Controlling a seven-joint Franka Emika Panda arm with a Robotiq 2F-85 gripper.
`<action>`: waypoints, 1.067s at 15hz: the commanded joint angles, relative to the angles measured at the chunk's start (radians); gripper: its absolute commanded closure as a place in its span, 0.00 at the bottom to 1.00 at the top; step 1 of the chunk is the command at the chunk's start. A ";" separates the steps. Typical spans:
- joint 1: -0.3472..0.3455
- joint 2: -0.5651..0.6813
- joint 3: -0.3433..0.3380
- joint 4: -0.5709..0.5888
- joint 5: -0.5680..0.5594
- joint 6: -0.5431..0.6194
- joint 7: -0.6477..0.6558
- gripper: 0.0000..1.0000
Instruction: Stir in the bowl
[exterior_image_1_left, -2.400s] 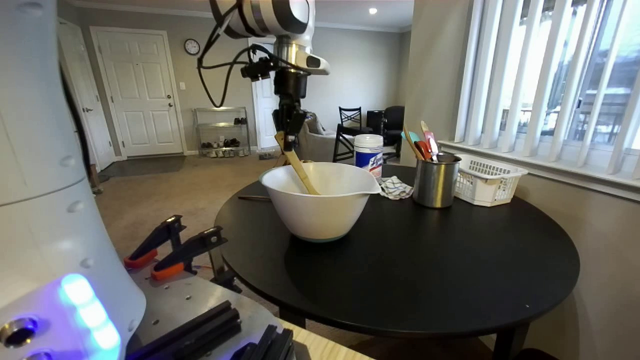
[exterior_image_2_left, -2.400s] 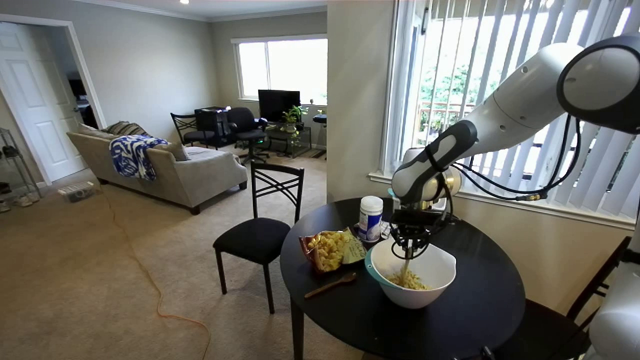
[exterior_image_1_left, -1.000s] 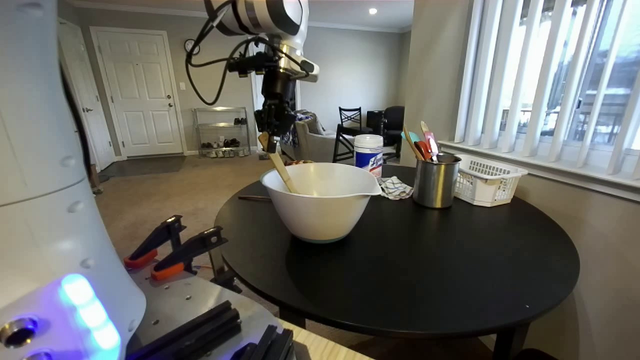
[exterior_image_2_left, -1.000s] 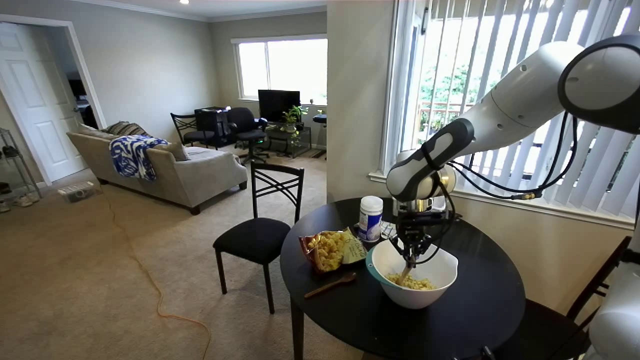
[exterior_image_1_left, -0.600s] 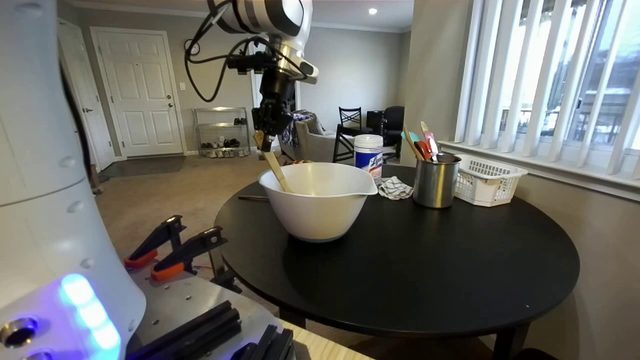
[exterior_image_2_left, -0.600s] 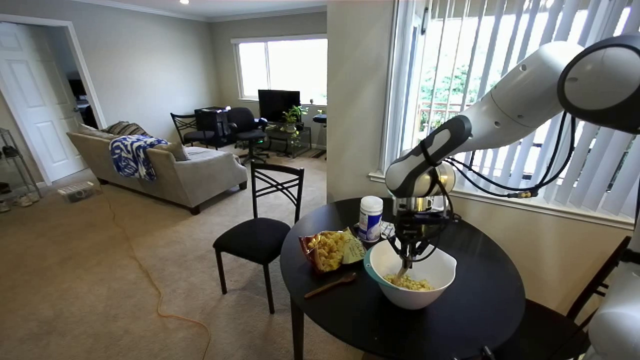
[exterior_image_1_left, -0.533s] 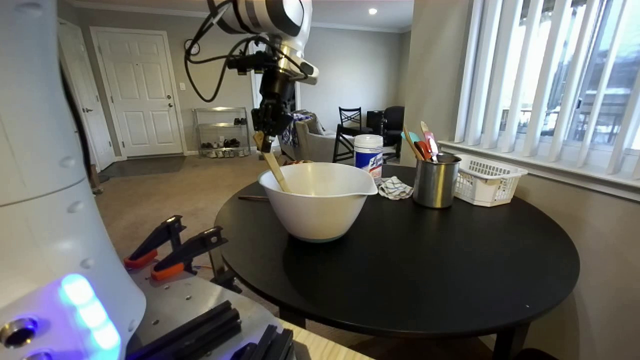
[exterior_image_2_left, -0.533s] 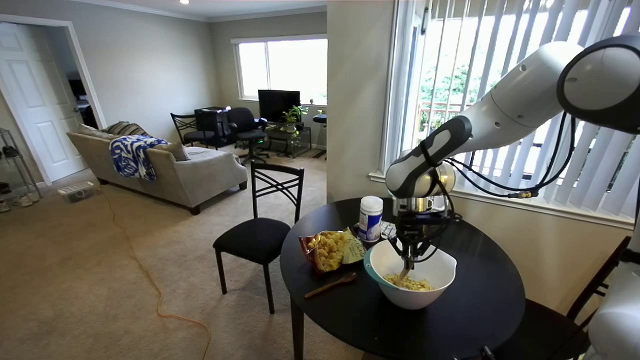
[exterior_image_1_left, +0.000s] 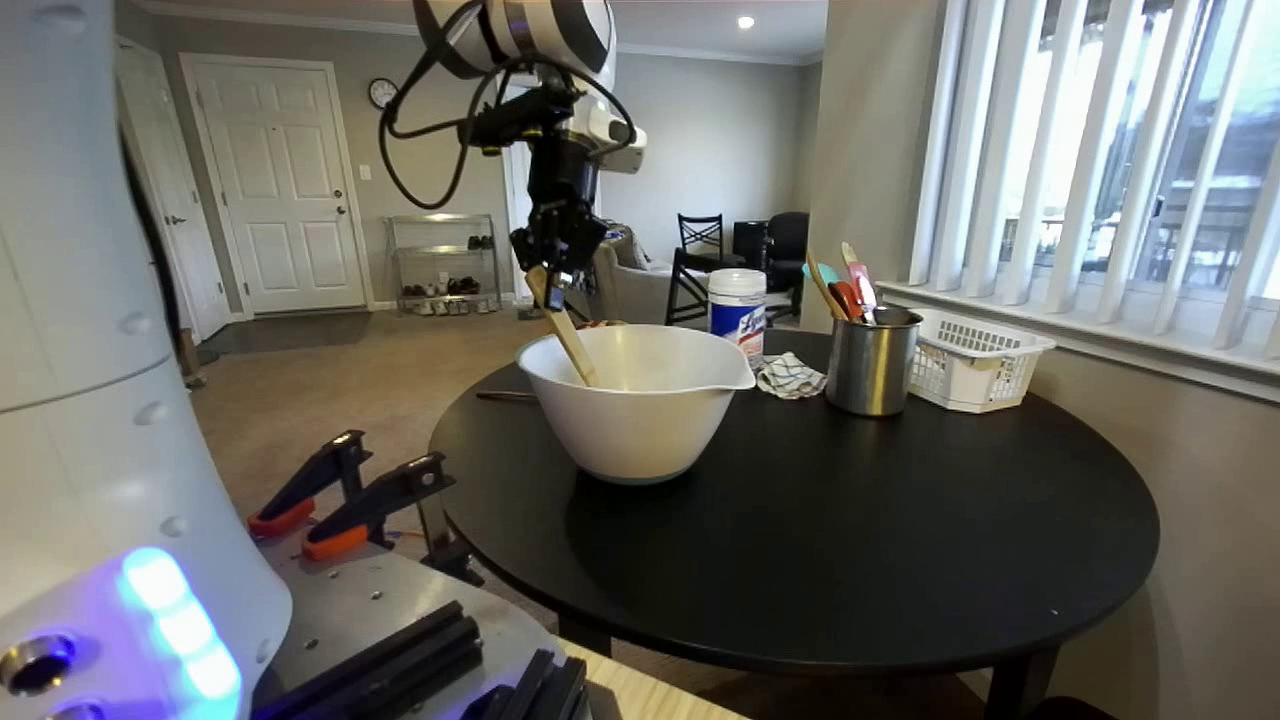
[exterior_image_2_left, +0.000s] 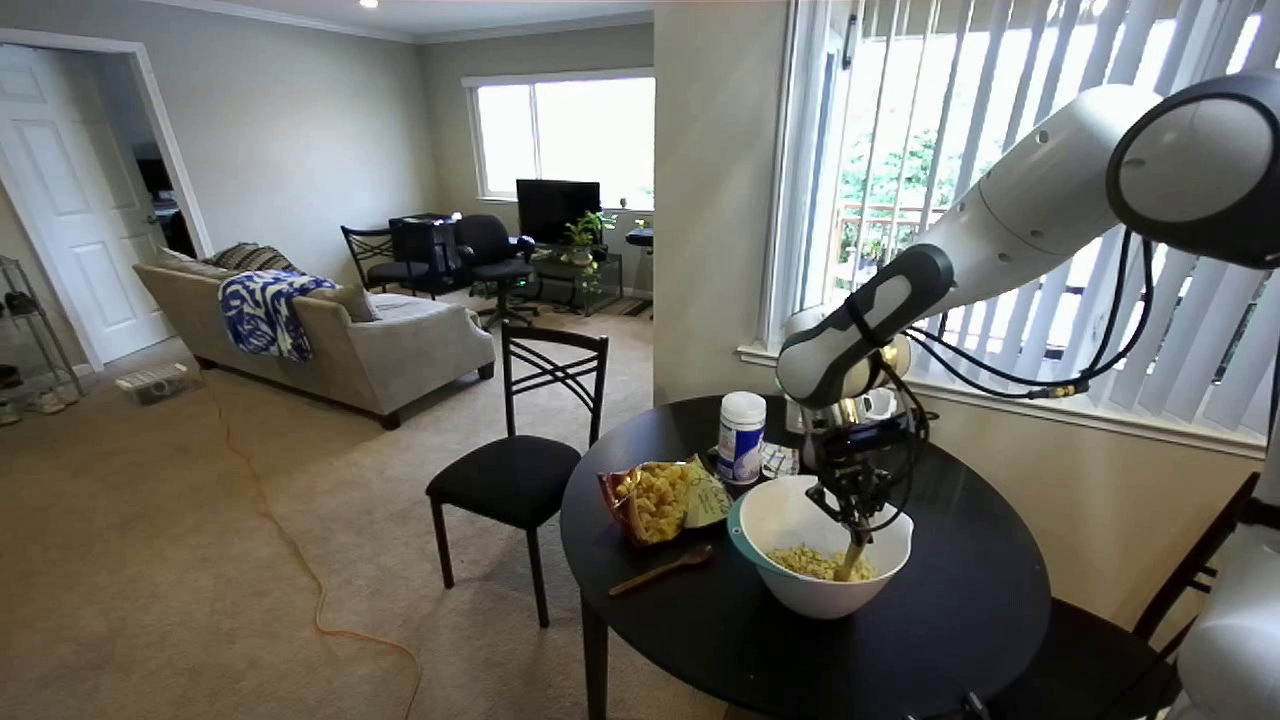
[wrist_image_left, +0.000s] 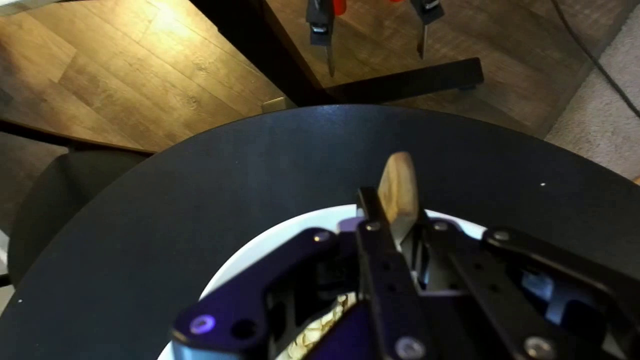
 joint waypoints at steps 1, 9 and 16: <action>0.024 0.011 -0.003 0.023 -0.075 -0.019 0.079 0.97; 0.055 0.049 0.032 0.087 0.016 0.091 0.124 0.97; 0.067 0.071 0.068 0.124 0.158 0.098 0.101 0.97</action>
